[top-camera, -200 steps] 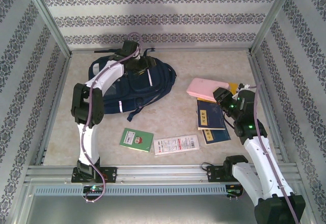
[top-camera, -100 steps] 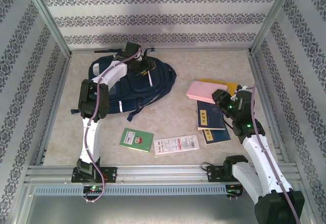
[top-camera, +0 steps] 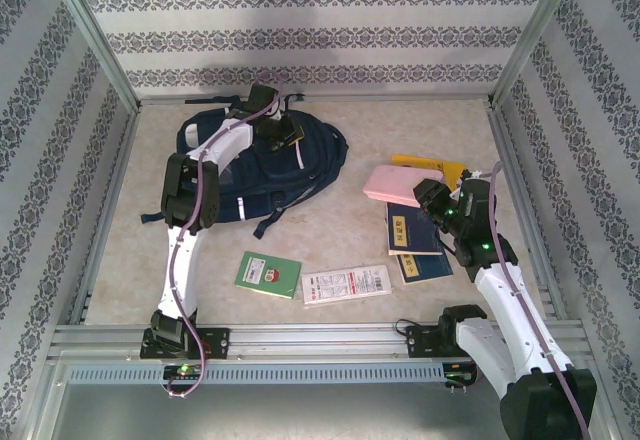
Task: Pack the student bag
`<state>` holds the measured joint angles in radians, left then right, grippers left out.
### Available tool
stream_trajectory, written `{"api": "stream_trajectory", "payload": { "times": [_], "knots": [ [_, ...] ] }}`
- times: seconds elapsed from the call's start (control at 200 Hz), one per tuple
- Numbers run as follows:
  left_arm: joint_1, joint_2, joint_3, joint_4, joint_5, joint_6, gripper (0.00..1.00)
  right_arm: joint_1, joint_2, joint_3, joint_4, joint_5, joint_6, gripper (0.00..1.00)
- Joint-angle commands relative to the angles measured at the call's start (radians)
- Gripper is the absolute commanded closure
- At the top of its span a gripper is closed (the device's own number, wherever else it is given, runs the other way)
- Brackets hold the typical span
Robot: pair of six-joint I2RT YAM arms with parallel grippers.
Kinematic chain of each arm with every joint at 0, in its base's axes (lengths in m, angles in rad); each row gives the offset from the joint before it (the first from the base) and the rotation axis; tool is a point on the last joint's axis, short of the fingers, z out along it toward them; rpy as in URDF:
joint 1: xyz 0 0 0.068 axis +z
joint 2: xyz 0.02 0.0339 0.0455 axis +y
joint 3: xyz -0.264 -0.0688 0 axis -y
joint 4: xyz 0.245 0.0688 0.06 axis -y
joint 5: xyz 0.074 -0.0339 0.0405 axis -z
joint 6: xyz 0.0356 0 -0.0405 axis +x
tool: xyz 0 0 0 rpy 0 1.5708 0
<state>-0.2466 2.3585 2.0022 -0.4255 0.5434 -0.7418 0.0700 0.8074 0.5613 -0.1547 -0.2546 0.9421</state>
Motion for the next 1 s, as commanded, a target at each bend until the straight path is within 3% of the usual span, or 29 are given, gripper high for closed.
{"api": "stream_trajectory", "payload": {
  "times": [0.0,0.17,0.33,0.734,0.994],
  "knots": [
    [-0.011,0.012,0.104,-0.074,0.04,0.059,1.0,0.012,-0.026,0.038,-0.008,0.015,-0.028,0.72],
    [-0.046,0.012,0.309,-0.249,0.03,0.158,1.0,0.038,-0.051,0.071,-0.068,0.094,-0.072,0.72],
    [-0.058,0.002,0.543,-0.423,0.086,0.23,1.0,0.072,-0.056,0.106,-0.11,0.146,-0.095,0.72],
    [-0.052,-0.341,0.458,-0.51,0.105,0.389,1.0,0.14,-0.074,0.222,-0.152,0.256,-0.186,0.7],
    [0.007,-0.365,0.401,-0.424,0.397,0.421,1.0,0.152,-0.097,0.282,-0.126,0.18,-0.243,0.68]
  ]
}}
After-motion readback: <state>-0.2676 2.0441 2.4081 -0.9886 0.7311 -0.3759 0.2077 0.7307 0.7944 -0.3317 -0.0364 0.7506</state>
